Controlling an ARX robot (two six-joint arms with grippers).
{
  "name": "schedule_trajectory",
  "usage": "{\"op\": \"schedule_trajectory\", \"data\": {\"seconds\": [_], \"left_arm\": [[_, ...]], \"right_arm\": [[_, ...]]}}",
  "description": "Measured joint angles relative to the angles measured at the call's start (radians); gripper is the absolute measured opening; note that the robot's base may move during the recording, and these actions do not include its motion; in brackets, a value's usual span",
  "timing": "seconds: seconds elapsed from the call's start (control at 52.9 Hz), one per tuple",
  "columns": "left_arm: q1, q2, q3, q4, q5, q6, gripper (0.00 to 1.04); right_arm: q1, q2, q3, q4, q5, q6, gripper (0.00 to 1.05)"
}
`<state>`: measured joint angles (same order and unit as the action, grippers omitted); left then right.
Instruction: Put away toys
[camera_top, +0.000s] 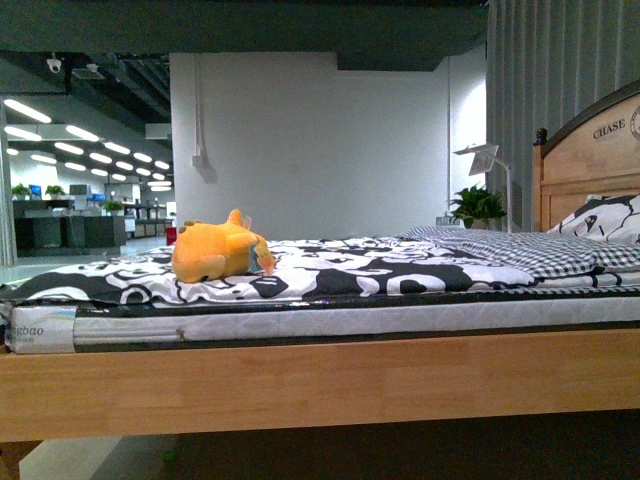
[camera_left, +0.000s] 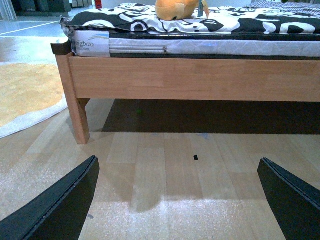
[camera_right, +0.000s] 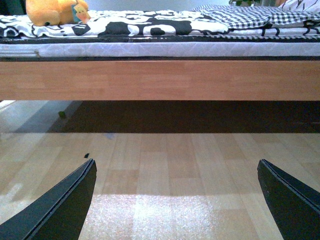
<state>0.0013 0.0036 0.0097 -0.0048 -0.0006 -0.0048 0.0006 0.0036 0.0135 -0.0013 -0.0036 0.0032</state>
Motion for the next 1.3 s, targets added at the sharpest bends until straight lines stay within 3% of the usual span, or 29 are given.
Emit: {"op": "schedule_trajectory", "data": {"seconds": [1.304], "left_arm": [[0.0, -0.001, 0.0, 0.0, 0.0, 0.0, 0.99]], "right_arm": [[0.0, 0.0, 0.0, 0.0, 0.001, 0.0, 0.98]]}}
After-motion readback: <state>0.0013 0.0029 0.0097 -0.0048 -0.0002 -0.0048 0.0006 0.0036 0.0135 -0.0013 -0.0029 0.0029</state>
